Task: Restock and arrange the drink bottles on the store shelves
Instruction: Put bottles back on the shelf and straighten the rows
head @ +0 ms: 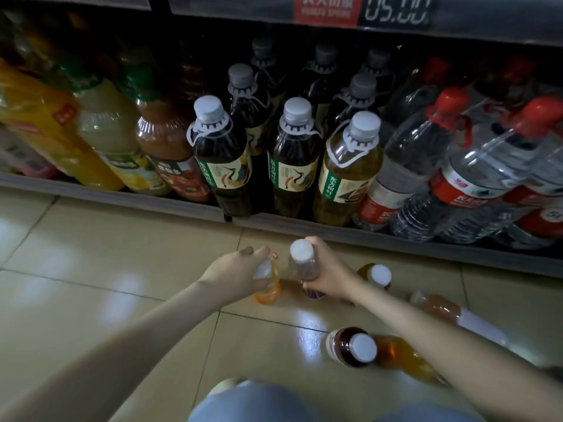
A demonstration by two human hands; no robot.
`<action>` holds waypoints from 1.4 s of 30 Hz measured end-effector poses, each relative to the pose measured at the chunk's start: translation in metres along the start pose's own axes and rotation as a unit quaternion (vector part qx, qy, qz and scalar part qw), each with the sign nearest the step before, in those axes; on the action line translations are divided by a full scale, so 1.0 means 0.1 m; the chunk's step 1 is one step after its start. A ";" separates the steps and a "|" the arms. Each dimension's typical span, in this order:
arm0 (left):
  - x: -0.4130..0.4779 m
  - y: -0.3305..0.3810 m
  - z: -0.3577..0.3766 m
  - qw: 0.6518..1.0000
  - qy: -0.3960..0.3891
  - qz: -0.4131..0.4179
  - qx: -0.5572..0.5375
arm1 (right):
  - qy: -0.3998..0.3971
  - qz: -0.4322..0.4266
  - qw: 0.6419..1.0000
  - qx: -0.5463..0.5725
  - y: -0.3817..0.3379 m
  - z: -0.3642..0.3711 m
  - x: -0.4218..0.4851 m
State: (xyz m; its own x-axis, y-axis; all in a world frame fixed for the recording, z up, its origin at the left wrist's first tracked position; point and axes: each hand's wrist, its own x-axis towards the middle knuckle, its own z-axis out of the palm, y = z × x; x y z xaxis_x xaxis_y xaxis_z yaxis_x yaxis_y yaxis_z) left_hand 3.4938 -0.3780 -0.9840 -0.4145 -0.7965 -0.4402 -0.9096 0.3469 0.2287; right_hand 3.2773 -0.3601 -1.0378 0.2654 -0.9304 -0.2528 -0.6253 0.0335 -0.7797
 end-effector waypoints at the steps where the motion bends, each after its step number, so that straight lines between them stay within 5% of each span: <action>1: -0.02 0.00 -0.01 1.000 0.014 0.005 -0.005 | -0.010 0.004 1.000 0.004 0.06 0.01 0.01; 9: -0.21 0.08 -0.54 0.984 0.149 0.079 -0.056 | -0.095 0.057 0.993 0.032 -0.06 -0.29 -0.13; 17: -0.51 0.70 -1.53 0.931 0.272 0.191 -0.150 | -0.050 -0.083 0.994 0.040 -0.99 -0.85 -0.40; 22: -0.68 1.28 -2.18 0.881 0.335 0.253 -0.216 | 0.113 -0.093 0.986 0.075 -1.35 -1.37 -0.60; 29: -0.65 1.90 -3.10 0.803 0.404 0.335 -0.283 | 0.309 -0.159 0.929 0.125 -1.92 -2.37 -0.93; 36: -0.12 2.13 -3.39 0.681 0.658 0.289 -0.140 | 0.550 -0.285 0.782 0.060 -2.22 -3.14 -1.27; 39: 0.13 2.23 -3.41 0.687 0.686 0.231 -0.060 | 0.621 -0.296 0.725 0.030 -2.21 -3.36 -1.24; 42: 0.31 2.34 -3.37 0.717 0.667 0.200 -0.029 | 0.637 -0.251 0.728 0.038 -2.21 -3.49 -1.14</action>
State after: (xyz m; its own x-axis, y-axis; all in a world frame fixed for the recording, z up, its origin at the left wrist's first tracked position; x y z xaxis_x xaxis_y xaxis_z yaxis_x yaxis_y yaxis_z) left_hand 3.2783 -0.4884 -0.6513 -0.2097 -0.4176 0.8841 -0.7070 0.6894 0.1579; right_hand 3.1291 -0.3886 -0.6361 -0.4792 -0.4134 0.7742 -0.6295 -0.4528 -0.6314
